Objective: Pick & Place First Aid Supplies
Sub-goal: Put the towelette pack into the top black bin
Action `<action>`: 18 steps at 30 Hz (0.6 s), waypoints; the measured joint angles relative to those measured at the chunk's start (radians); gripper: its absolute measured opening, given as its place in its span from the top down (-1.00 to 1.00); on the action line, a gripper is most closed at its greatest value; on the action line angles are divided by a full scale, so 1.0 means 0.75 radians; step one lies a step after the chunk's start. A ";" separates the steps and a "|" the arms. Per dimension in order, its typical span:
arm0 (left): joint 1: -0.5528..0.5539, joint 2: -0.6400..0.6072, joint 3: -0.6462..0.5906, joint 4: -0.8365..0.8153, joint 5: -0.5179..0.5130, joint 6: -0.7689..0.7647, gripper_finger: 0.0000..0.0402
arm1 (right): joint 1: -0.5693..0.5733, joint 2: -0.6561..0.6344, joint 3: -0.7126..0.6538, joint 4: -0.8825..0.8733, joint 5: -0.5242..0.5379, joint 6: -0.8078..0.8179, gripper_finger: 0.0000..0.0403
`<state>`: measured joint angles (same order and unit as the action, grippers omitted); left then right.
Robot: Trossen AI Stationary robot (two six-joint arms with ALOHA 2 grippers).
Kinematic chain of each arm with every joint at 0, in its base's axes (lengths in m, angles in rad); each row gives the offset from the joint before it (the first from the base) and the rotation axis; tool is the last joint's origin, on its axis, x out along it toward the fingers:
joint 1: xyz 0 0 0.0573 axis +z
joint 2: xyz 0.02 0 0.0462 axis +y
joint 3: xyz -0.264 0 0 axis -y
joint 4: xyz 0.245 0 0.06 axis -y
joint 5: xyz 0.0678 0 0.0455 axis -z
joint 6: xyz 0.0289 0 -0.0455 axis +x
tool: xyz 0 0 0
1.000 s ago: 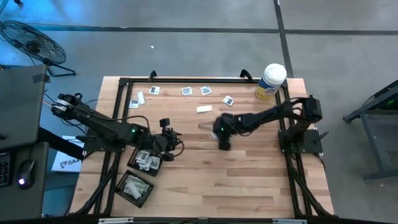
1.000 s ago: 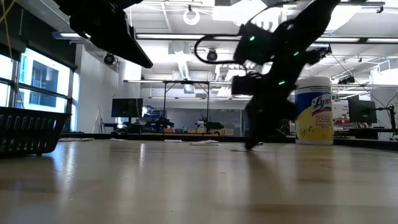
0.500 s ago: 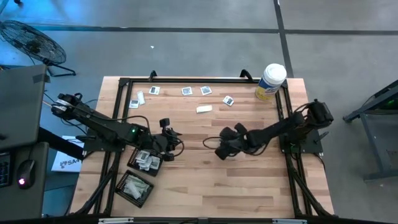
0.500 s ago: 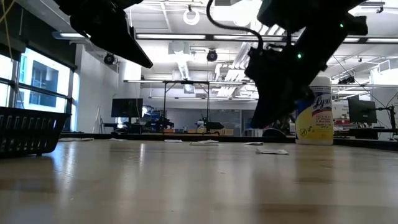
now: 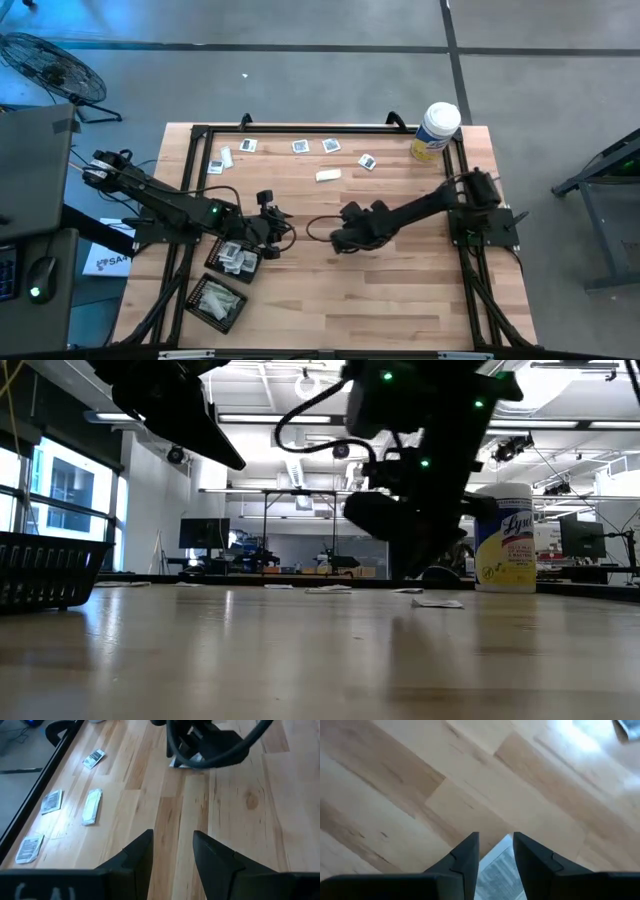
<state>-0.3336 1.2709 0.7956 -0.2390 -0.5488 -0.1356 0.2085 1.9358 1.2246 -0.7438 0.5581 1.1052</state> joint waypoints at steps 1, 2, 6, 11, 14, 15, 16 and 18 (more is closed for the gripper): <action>0.000 0.000 0.000 -0.002 0.000 -0.001 0.33 | 0.000 0.026 0.034 -0.049 0.001 0.046 0.43; 0.000 0.000 0.000 -0.004 0.000 -0.001 0.33 | 0.002 0.061 0.064 -0.094 0.005 0.082 0.43; -0.001 0.000 0.000 -0.005 0.000 -0.005 0.33 | 0.002 0.169 0.114 -0.119 -0.010 0.164 0.43; 0.000 0.000 0.000 -0.013 0.003 -0.014 0.33 | 0.004 0.199 0.120 -0.143 -0.018 0.281 0.43; 0.000 0.000 0.000 -0.015 0.015 -0.013 0.33 | 0.006 0.191 0.120 -0.161 -0.053 0.292 0.43; 0.000 0.000 0.000 -0.015 0.015 -0.013 0.33 | 0.006 0.191 0.120 -0.167 -0.064 0.299 0.44; 0.000 0.001 0.000 -0.015 0.015 -0.013 0.33 | 0.005 0.190 0.120 -0.173 -0.074 0.307 0.44; 0.000 0.001 0.000 -0.014 0.015 -0.013 0.33 | 0.005 0.190 0.118 -0.178 -0.085 0.323 0.47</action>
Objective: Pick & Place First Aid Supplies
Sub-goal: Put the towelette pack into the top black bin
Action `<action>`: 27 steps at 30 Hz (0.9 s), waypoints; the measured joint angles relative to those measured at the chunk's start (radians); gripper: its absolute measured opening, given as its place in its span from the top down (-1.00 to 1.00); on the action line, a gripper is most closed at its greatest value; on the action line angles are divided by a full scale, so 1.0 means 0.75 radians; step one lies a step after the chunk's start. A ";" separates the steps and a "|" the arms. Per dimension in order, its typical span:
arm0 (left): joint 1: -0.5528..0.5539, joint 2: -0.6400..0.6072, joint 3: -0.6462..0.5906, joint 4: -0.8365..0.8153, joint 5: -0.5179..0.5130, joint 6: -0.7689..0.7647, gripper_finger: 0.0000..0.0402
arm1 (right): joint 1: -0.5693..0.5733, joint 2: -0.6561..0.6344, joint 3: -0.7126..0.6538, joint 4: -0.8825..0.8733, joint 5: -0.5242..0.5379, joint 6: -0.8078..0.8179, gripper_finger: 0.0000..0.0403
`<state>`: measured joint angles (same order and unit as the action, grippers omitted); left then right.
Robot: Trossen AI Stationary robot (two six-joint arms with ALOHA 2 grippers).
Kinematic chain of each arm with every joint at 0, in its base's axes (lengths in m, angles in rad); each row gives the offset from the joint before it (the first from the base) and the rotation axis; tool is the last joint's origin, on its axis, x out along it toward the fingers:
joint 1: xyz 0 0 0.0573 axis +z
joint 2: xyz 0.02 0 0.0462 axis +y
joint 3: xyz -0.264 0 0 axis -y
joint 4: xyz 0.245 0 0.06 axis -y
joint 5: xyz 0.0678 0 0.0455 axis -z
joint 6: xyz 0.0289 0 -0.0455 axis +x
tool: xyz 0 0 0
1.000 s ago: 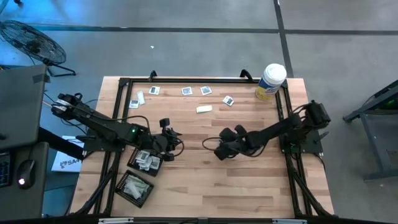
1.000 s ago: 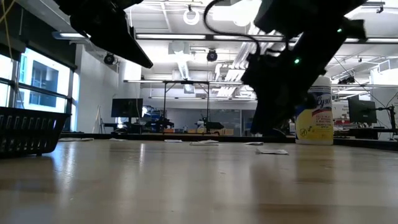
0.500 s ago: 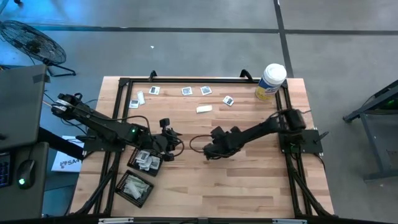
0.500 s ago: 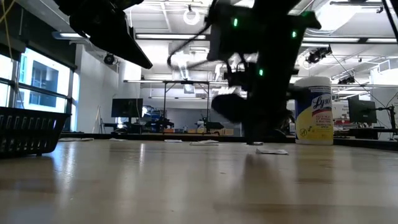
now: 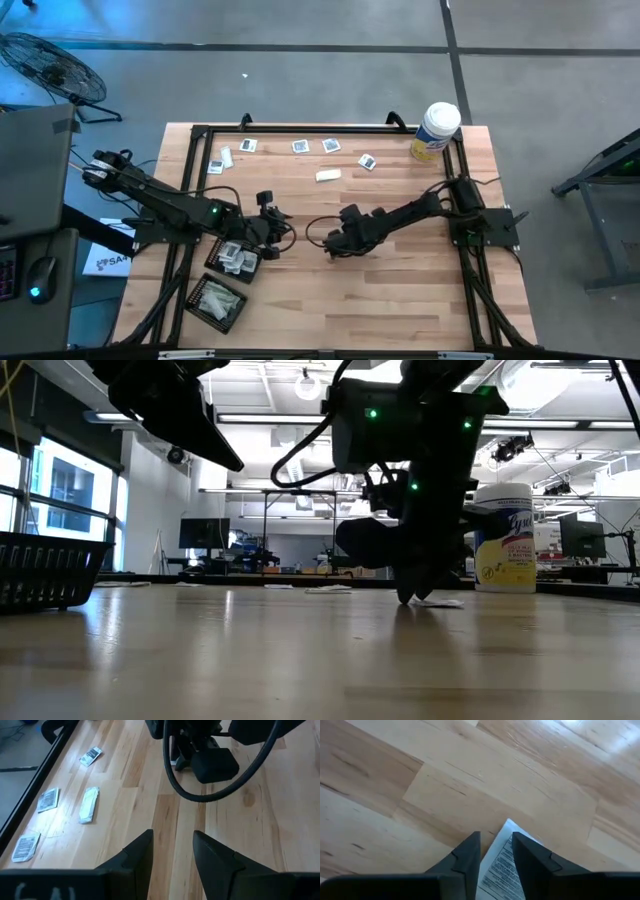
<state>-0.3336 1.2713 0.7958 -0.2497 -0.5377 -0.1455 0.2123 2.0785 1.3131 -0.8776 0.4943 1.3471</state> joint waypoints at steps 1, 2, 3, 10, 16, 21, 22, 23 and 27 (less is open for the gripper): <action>0.000 0.000 0.000 0.000 0.000 0.000 0.33 | 0.000 -0.001 -0.006 0.005 -0.007 0.010 0.50; 0.000 0.000 0.000 0.000 0.000 -0.001 0.33 | -0.004 -0.002 -0.015 0.015 -0.014 0.027 0.53; 0.000 0.000 0.000 0.000 0.000 -0.008 0.33 | -0.006 -0.003 -0.021 0.017 -0.028 0.046 0.56; -0.001 0.000 0.001 -0.006 -0.056 -0.023 0.33 | -0.016 -0.005 -0.046 0.076 -0.093 0.036 0.83; -0.001 -0.003 -0.032 -0.057 -0.268 -0.036 0.33 | -0.015 -0.005 -0.048 0.099 -0.090 -0.037 0.98; -0.001 -0.075 -0.107 -0.051 -0.227 -0.018 0.33 | -0.015 0.000 -0.015 0.082 -0.071 -0.113 0.99; -0.001 -0.098 -0.130 -0.062 -0.203 -0.012 0.33 | -0.014 -0.004 -0.003 0.077 -0.059 -0.131 0.99; -0.001 -0.122 -0.154 -0.062 -0.184 -0.008 0.33 | -0.012 -0.011 0.004 0.076 -0.051 -0.149 0.99; -0.001 -0.267 -0.254 -0.008 -0.174 0.006 0.33 | 0.000 -0.047 0.028 0.072 -0.011 -0.219 1.00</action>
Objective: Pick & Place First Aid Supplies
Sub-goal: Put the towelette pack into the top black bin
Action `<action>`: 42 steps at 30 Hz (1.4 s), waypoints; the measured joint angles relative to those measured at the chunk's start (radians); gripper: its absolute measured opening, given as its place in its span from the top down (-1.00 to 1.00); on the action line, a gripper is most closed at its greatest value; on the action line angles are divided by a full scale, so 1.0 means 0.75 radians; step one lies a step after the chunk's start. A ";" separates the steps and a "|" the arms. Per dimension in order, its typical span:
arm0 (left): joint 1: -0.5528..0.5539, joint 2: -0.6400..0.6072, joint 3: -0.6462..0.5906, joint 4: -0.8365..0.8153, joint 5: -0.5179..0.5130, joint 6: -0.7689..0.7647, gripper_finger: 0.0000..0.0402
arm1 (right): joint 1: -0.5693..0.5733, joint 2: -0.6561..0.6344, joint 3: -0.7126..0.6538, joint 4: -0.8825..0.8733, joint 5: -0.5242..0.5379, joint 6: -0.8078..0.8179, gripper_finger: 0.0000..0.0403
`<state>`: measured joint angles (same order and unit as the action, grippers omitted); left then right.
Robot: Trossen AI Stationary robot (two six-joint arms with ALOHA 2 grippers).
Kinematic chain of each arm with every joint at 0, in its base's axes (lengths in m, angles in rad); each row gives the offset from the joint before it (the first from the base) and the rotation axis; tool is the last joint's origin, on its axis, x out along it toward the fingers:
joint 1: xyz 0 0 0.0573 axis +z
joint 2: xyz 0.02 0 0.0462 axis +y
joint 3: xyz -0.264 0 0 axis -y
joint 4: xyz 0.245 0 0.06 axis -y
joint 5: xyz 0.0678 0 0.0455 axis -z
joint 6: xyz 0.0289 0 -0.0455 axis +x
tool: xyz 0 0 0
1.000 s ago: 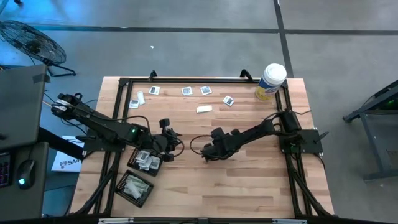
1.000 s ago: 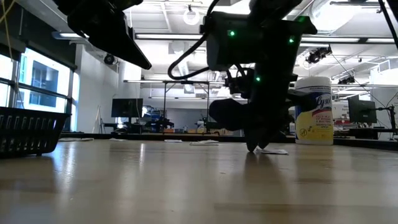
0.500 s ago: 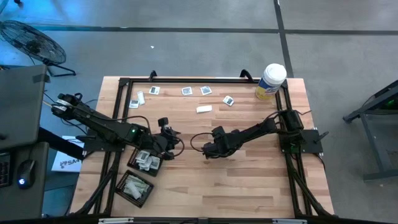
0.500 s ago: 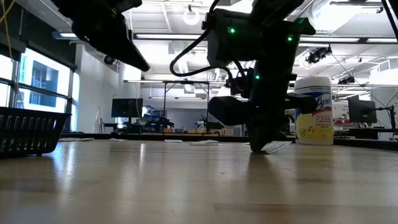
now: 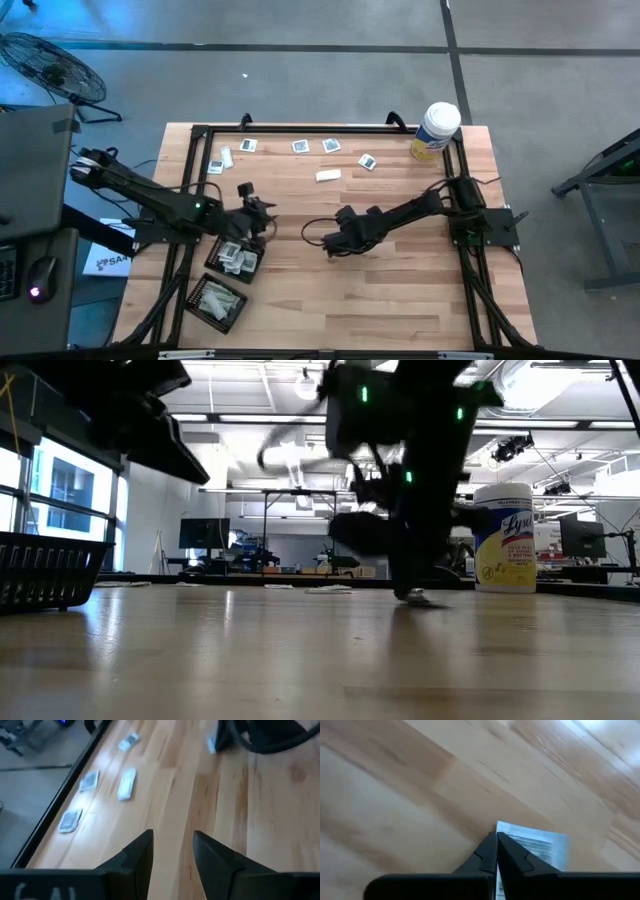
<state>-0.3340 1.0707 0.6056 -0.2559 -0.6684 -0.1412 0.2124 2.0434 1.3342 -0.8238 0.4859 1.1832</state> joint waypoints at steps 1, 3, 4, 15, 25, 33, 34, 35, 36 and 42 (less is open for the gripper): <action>0.000 -0.037 -0.027 0.051 0.006 0.010 0.33 | 0.005 -0.011 0.009 0.005 0.015 -0.016 0.99; 0.000 -0.119 -0.096 0.194 0.043 0.071 0.33 | 0.011 -0.030 0.022 0.019 0.039 -0.053 0.99; 0.000 -0.147 -0.131 0.312 0.087 0.116 0.33 | 0.012 -0.032 0.022 0.025 0.039 -0.082 1.00; 0.001 -0.146 -0.427 1.000 0.531 0.419 0.33 | 0.015 -0.077 0.023 0.402 -0.027 -0.437 1.00; 0.073 0.040 -0.390 1.052 0.485 0.339 0.12 | 0.037 -0.098 0.027 0.415 -0.063 -0.476 0.99; 0.115 0.063 -0.390 1.044 0.494 0.316 0.03 | 0.060 -0.098 0.013 0.008 -0.063 -0.126 0.79; 0.114 0.063 -0.390 1.044 0.492 0.316 0.03 | 0.062 -0.098 0.013 0.016 -0.064 -0.127 0.74; 0.114 0.063 -0.390 1.044 0.490 0.316 0.03 | 0.065 -0.098 0.013 0.029 -0.060 -0.140 0.70; 0.114 0.063 -0.390 1.044 0.492 0.316 0.03 | 0.068 -0.098 0.013 0.042 -0.049 -0.150 0.66; 0.114 0.063 -0.390 1.040 0.494 0.313 0.03 | 0.074 -0.050 0.015 0.045 -0.042 -0.189 0.46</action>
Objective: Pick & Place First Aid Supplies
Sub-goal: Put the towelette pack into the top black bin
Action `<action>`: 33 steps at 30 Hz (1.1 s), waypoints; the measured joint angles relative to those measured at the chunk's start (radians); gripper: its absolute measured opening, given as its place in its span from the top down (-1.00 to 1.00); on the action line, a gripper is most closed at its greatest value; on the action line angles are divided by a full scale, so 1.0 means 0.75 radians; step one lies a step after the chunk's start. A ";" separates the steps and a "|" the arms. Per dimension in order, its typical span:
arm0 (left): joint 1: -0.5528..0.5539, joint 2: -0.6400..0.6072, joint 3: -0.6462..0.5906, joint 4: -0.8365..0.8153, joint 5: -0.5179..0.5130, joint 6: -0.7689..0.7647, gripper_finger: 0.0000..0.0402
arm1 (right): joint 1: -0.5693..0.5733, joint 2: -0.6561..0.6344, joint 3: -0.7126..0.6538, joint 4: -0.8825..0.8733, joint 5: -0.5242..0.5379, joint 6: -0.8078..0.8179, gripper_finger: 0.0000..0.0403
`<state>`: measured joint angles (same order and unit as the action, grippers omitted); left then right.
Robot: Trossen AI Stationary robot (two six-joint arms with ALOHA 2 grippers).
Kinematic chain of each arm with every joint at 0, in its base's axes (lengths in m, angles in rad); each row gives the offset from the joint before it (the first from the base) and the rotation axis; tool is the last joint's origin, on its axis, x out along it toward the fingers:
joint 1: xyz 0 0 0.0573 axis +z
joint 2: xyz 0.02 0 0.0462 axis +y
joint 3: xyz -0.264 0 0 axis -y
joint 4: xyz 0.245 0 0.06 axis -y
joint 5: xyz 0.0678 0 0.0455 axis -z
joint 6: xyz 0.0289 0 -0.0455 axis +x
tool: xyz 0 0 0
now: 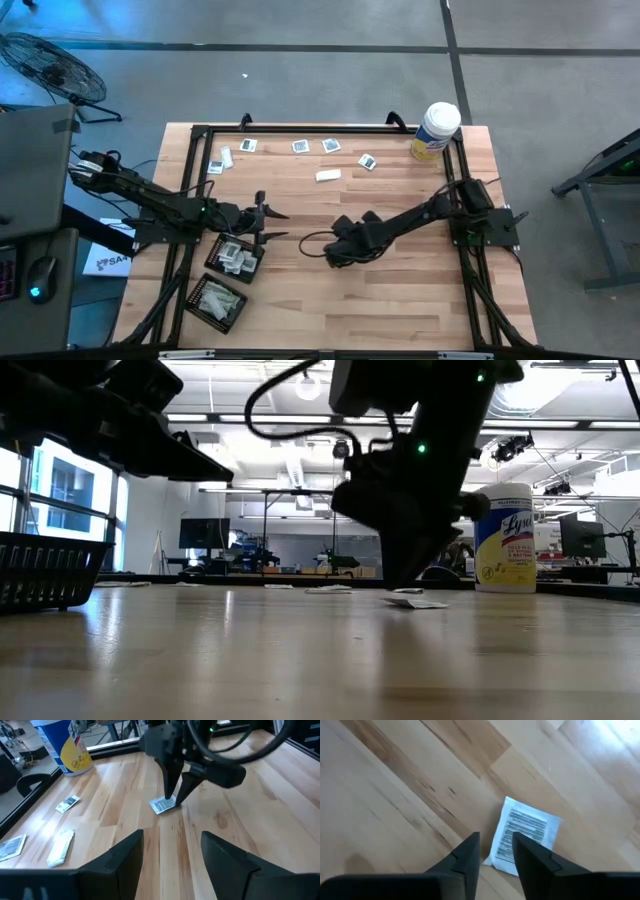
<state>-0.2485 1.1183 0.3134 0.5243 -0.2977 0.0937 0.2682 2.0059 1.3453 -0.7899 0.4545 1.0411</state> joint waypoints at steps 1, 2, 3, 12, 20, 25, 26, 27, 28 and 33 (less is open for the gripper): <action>0.000 0.000 0.000 -0.002 0.000 0.000 0.03 | -0.001 0.011 0.000 0.007 -0.002 -0.001 0.44; 0.000 0.000 0.000 -0.003 0.000 0.000 0.03 | -0.001 0.020 0.000 0.011 -0.003 -0.002 0.42; 0.000 0.000 0.000 -0.003 0.000 0.000 0.03 | -0.002 0.030 0.000 0.010 -0.002 -0.002 0.42; 0.000 0.000 0.000 -0.006 -0.001 0.001 0.03 | -0.015 0.039 -0.001 -0.044 -0.021 0.091 0.49; 0.000 0.000 0.000 -0.014 -0.001 0.003 0.03 | -0.017 0.058 0.000 -0.029 0.002 0.105 0.54; 0.000 0.000 0.000 -0.015 -0.002 0.004 0.03 | -0.017 0.058 0.023 -0.025 -0.014 0.082 0.51; 0.000 0.000 0.000 -0.015 -0.002 0.004 0.03 | -0.016 0.058 0.023 -0.014 -0.015 0.077 0.51; 0.000 0.000 0.000 -0.014 -0.003 0.004 0.03 | -0.016 0.058 0.023 -0.007 -0.017 0.072 0.51; 0.000 0.000 0.000 -0.015 -0.003 0.004 0.03 | -0.015 0.058 0.023 -0.006 -0.023 0.069 0.51; 0.000 0.000 0.000 -0.018 -0.003 0.004 0.03 | -0.014 0.058 0.020 0.007 -0.056 0.041 0.51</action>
<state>-0.2485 1.1183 0.3134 0.5105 -0.2996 0.0963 0.2576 2.0491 1.3602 -0.7849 0.4124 1.0718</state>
